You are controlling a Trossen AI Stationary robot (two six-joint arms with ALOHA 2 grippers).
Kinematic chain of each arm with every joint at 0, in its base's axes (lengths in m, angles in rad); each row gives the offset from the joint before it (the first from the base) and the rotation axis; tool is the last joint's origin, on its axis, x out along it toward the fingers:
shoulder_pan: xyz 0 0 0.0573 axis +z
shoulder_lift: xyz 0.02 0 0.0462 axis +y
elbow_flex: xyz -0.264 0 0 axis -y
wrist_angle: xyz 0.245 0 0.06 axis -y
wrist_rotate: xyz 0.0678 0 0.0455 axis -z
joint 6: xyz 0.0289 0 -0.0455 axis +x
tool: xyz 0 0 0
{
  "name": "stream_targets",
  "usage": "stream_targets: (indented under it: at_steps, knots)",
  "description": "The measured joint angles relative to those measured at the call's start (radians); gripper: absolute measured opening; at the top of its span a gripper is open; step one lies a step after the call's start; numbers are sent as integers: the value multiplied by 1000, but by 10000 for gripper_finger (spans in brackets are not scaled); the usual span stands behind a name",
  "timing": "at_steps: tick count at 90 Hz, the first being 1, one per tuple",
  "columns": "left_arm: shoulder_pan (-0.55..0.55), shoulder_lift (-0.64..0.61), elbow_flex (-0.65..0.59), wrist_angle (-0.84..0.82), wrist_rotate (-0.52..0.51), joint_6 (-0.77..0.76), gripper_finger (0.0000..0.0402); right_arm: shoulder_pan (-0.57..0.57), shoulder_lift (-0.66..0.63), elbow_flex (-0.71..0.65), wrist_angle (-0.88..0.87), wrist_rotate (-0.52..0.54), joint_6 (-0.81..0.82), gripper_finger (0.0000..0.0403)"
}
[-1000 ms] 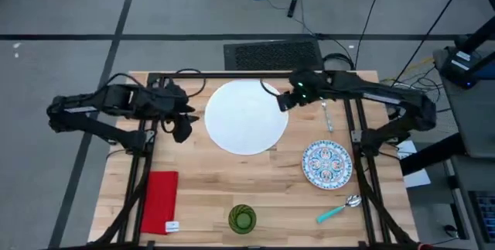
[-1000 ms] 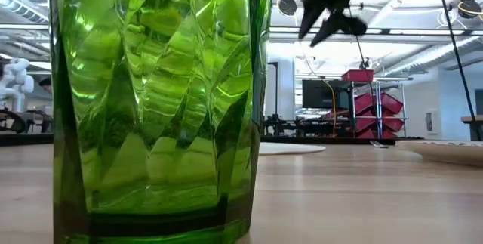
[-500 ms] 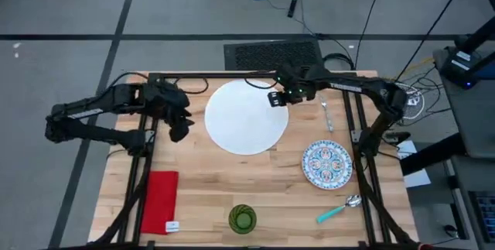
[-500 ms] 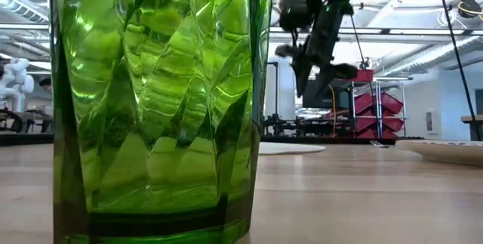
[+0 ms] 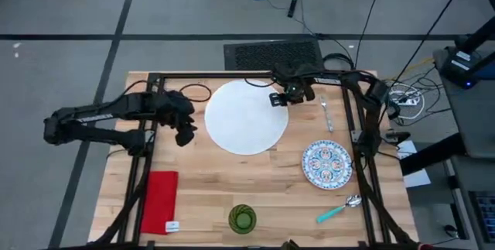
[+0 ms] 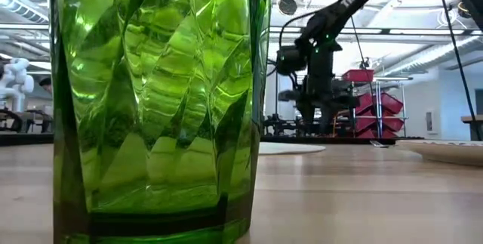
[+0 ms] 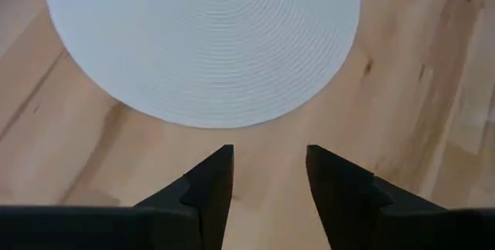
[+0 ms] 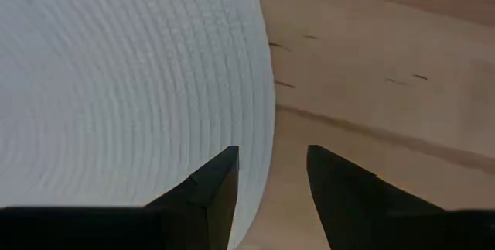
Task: Set table place
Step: Move the white table mat to the center of the table
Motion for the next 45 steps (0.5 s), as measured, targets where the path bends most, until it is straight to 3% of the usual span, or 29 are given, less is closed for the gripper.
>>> stream_targets:
  at_steps: [34, 45]
  knots:
    - [0, -3, 0, 21, 0, -2, 149, 0, 53, 1, 52, 1, -23, 141]
    - [0, -3, 0, 21, 0, -2, 149, 2, 53, 1, 56, 3, -26, 124]
